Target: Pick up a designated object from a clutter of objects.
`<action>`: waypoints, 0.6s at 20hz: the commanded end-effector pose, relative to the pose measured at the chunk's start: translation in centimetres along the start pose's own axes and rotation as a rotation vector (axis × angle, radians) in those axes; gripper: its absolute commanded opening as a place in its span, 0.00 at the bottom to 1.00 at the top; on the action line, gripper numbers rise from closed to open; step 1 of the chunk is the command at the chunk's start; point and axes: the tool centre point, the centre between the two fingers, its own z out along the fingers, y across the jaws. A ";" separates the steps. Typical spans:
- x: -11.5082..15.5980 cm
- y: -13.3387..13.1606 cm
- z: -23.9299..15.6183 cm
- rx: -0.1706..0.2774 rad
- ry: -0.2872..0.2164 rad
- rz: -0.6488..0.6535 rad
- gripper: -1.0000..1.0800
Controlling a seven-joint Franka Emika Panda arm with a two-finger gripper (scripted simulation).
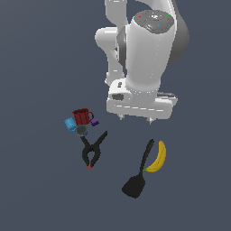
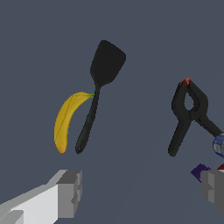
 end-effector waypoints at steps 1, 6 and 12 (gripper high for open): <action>0.7 -1.2 1.4 -0.003 0.000 0.044 0.96; 1.8 -3.6 4.5 -0.009 0.000 0.132 0.96; 2.7 -6.5 8.4 -0.015 0.000 0.236 0.96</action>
